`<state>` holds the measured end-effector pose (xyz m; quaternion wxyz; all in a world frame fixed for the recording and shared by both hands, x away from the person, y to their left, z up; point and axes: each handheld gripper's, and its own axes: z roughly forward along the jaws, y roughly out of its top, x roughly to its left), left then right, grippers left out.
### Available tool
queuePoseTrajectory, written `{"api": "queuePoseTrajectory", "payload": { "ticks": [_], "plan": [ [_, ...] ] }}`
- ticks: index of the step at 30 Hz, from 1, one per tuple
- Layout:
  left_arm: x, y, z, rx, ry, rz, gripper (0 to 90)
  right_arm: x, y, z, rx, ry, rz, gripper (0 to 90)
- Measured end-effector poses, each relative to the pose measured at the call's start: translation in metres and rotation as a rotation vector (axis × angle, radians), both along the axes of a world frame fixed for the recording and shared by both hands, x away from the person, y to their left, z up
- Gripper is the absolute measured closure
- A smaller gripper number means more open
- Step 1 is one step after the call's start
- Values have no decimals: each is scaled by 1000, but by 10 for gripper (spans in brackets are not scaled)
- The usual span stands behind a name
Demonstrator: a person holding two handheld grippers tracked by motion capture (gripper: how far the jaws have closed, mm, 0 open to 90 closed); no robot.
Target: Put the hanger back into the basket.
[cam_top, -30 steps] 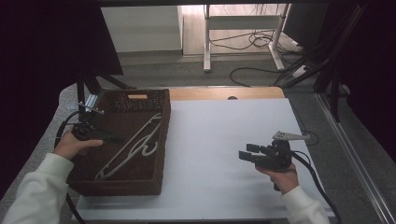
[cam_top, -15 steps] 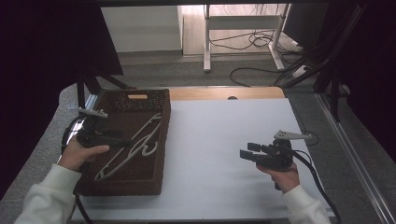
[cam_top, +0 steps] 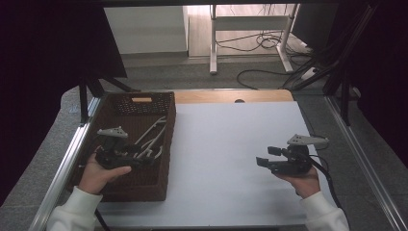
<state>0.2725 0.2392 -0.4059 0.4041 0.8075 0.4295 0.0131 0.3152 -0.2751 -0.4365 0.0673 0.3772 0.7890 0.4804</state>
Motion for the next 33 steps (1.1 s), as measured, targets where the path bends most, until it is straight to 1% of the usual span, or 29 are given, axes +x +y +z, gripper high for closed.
{"api": "queuePoseTrajectory", "payload": {
  "ticks": [1, 3, 6, 12, 18, 21, 33],
  "plan": [
    [-2, -1, -2, -5, 0, -4, 194, 0, -2, 0, -9, -2, -2, 264],
    [-5, -3, -4, 2, -6, 0, 194, 0, -4, 1, -30, -4, -1, 264],
    [-9, -3, -7, -16, -12, -1, 193, -1, -6, 2, -62, -11, 6, 263],
    [-11, -6, -11, -1, -17, 6, 194, -1, -4, 3, -91, -15, 18, 262],
    [-14, -3, -14, -8, -17, 17, 194, -1, -5, 4, -98, -12, 20, 261],
    [-15, -3, -15, 6, -19, 24, 194, -1, -6, 5, -99, -10, 21, 261],
    [-13, -5, -17, 9, -16, 28, 194, -2, -5, 7, -108, -28, 30, 250]
  ]
}}
